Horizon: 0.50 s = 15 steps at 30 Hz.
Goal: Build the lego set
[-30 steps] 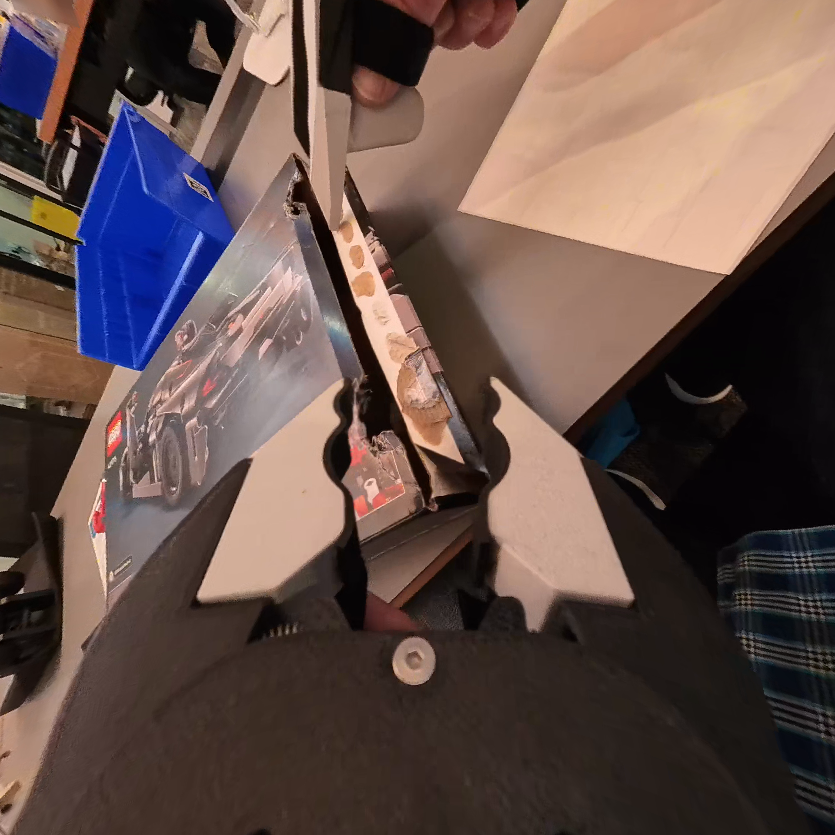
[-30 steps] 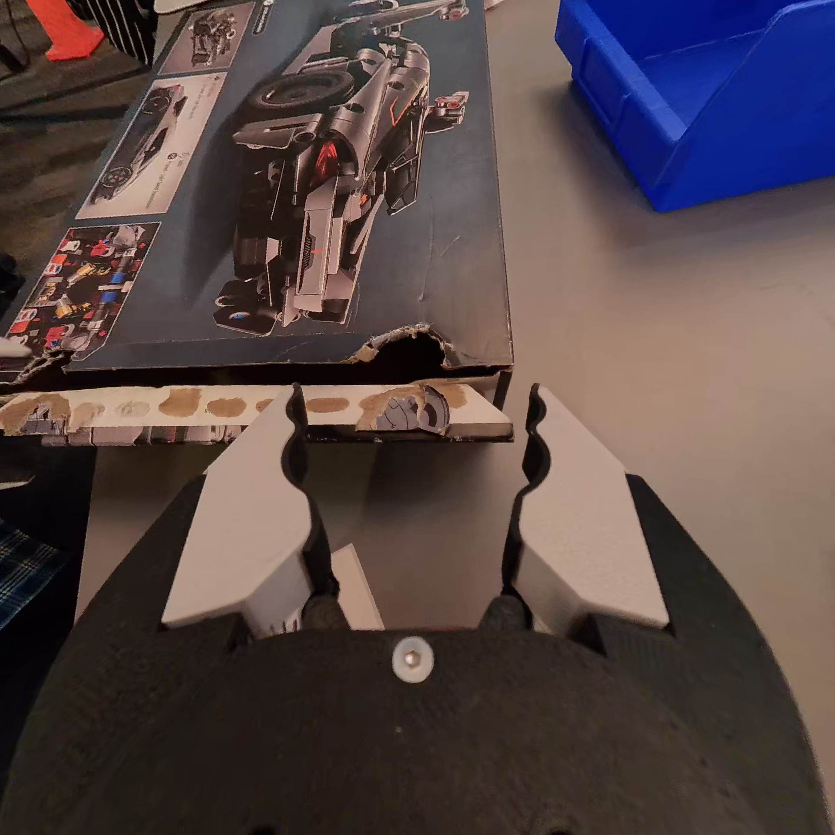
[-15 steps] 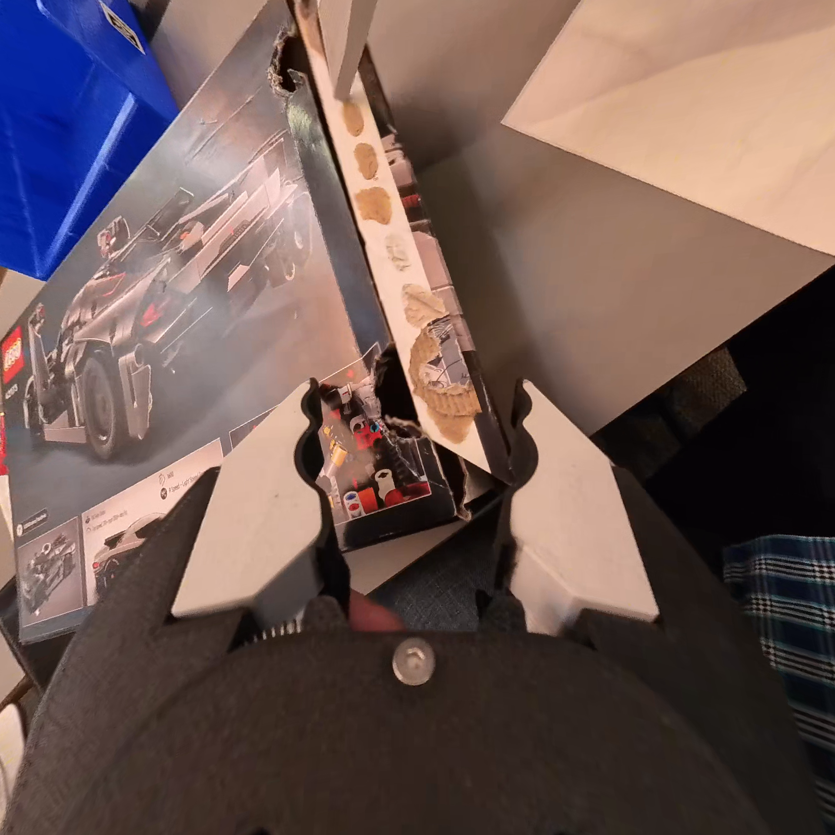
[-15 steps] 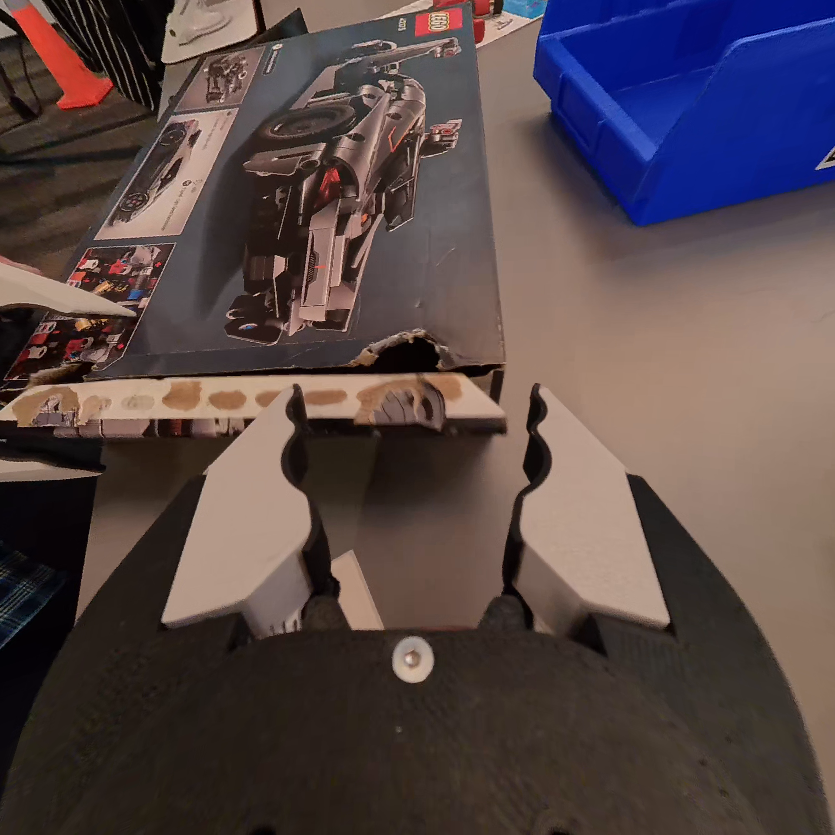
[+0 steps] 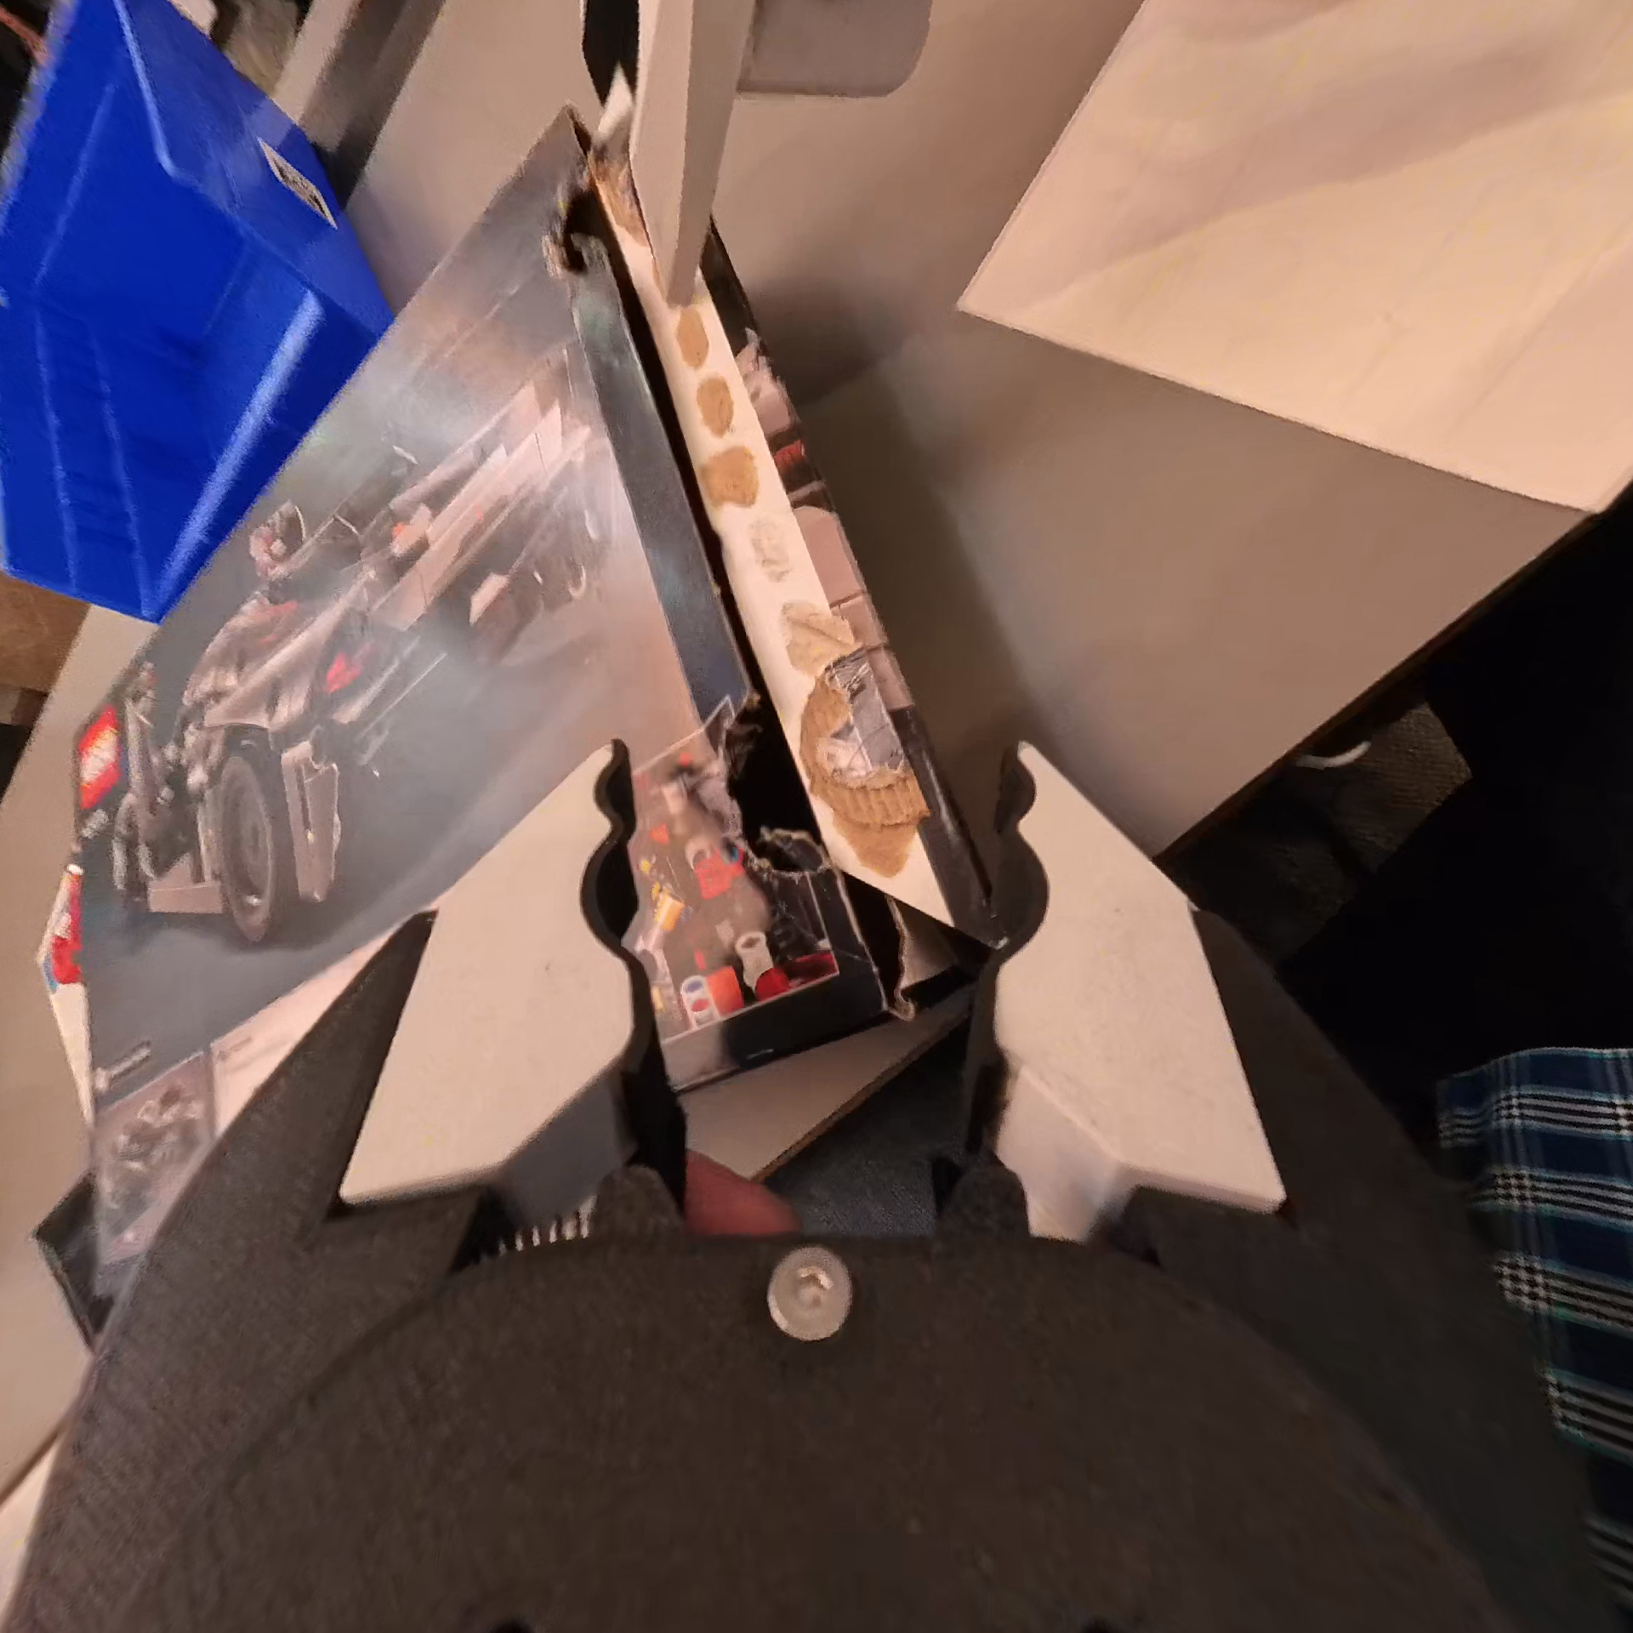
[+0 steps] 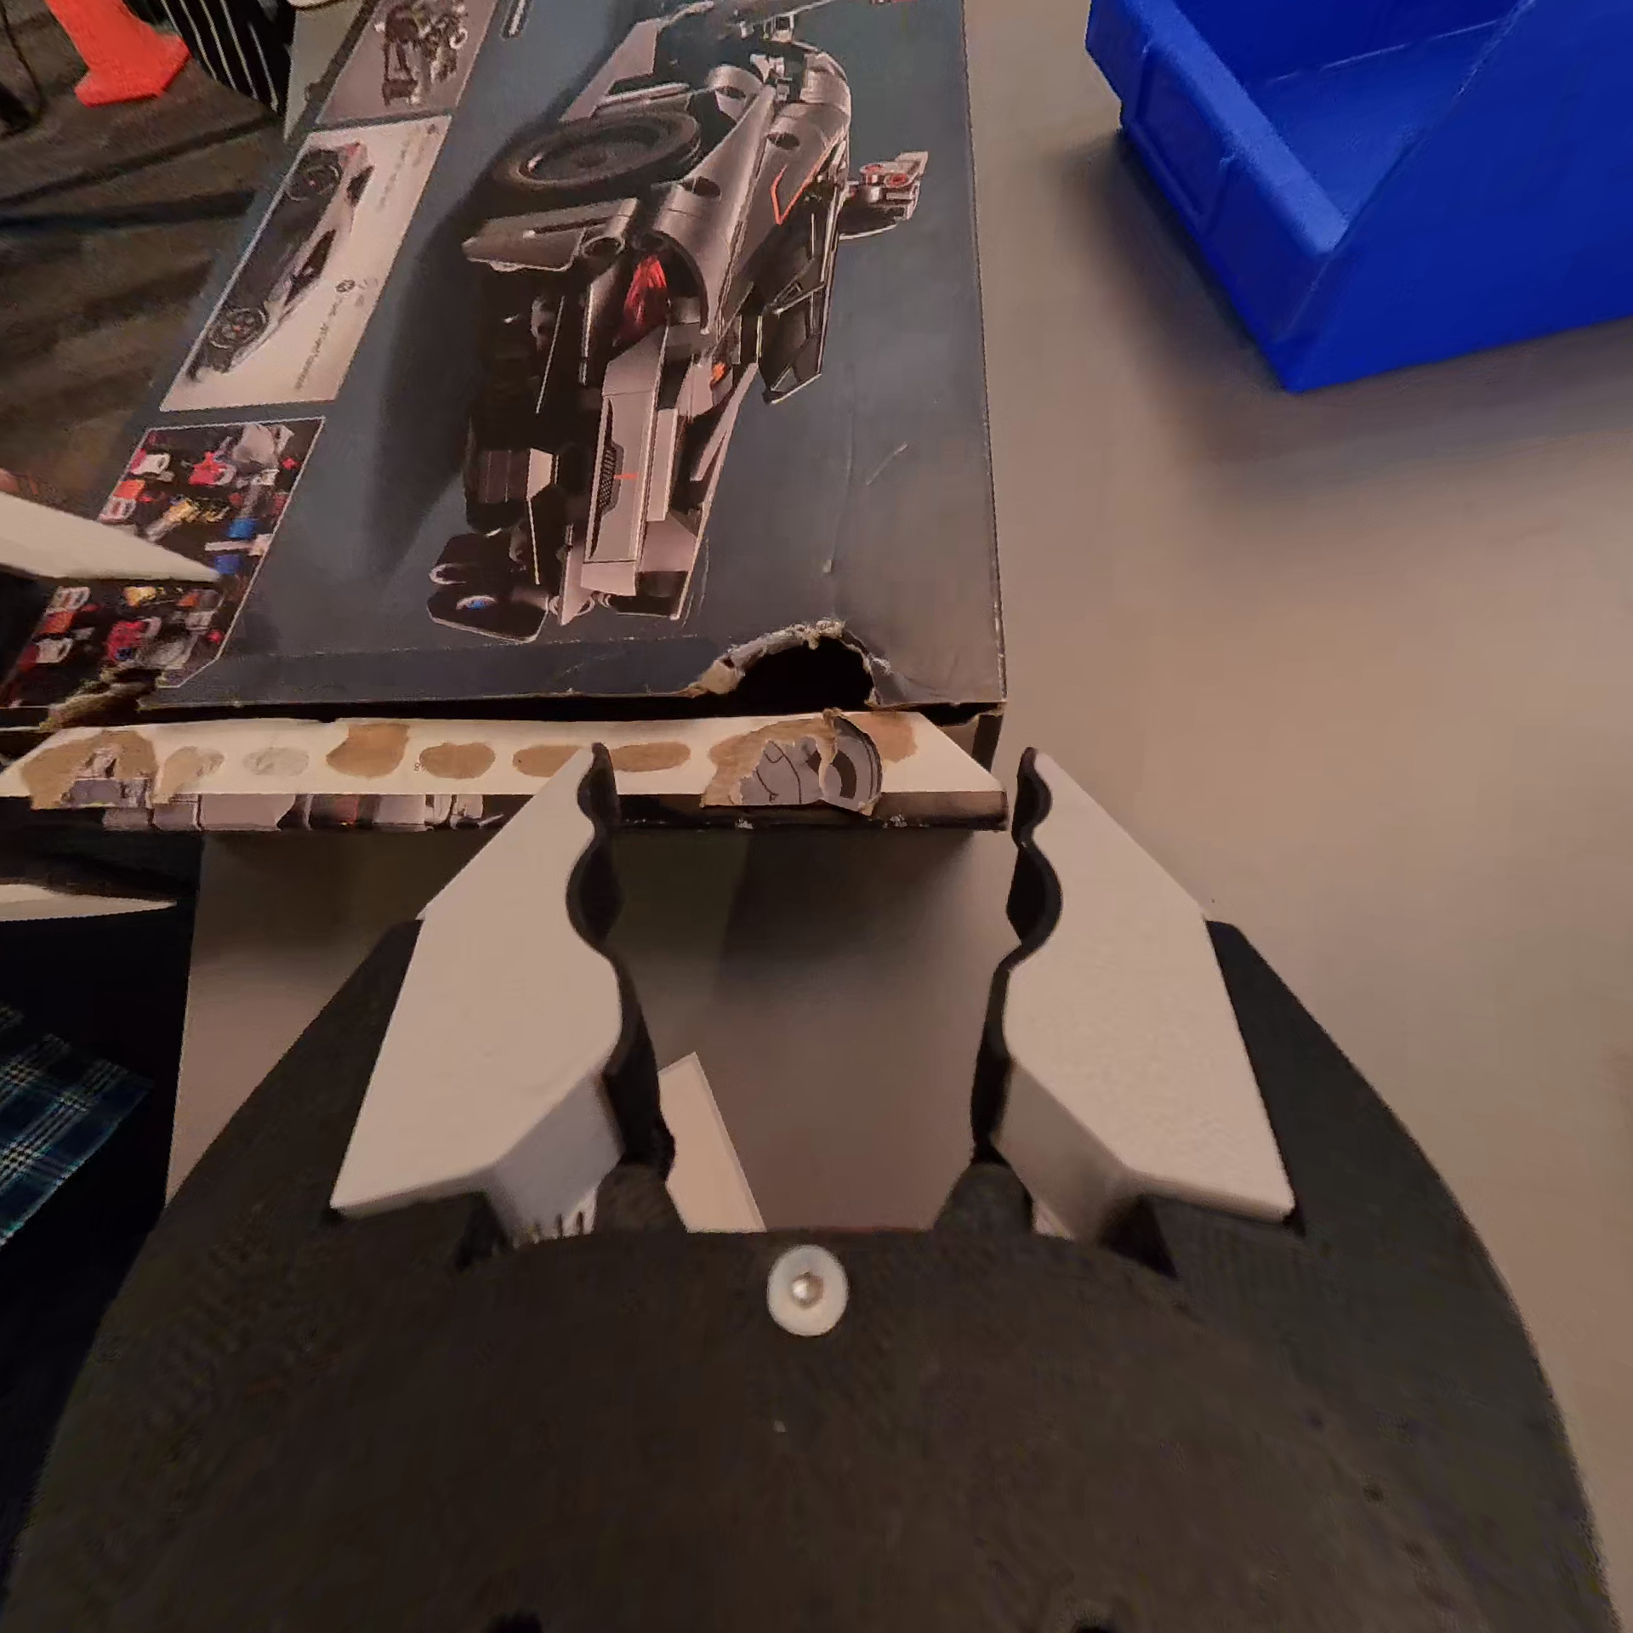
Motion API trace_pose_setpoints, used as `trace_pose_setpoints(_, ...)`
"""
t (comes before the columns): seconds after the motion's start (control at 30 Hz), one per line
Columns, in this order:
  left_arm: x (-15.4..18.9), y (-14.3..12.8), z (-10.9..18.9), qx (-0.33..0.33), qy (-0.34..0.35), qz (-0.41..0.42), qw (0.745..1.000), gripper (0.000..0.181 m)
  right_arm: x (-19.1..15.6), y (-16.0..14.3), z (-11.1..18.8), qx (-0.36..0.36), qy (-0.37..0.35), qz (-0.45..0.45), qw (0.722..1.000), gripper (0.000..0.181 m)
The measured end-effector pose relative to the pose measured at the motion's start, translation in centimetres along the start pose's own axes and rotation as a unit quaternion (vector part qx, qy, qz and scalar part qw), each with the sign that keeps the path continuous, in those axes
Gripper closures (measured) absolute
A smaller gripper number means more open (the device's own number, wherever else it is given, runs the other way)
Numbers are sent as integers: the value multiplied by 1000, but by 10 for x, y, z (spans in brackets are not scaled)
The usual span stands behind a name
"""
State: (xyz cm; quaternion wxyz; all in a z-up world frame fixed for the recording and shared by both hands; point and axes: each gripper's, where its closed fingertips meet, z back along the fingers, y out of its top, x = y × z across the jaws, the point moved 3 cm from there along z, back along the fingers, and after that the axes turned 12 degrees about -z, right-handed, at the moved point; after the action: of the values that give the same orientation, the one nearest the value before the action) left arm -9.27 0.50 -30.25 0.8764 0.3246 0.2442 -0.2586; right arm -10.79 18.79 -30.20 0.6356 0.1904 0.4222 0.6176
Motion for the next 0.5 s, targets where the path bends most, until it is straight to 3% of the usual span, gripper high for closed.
trace_pose_setpoints(0.07, 1, 14, 9, 35, 10, -30, 999, 109, -1, 0, 0, -3, -3, 1, 1000, 95)
trace_pose_setpoints(0.23, 3, 15, 8, 19, 23, -72, 997, 118, 1, -1, -1, -11, -1, -10, 1000, 92)
trace_pose_setpoints(0.37, -18, 1, 4, -10, 3, -22, 1000, 84, 1, 0, -2, -11, -3, -18, 1000, 92)
trace_pose_setpoints(0.5, -23, -22, -11, -43, -99, 92, 990, 55, -2, 2, -3, -10, -8, -8, 1000, 94)
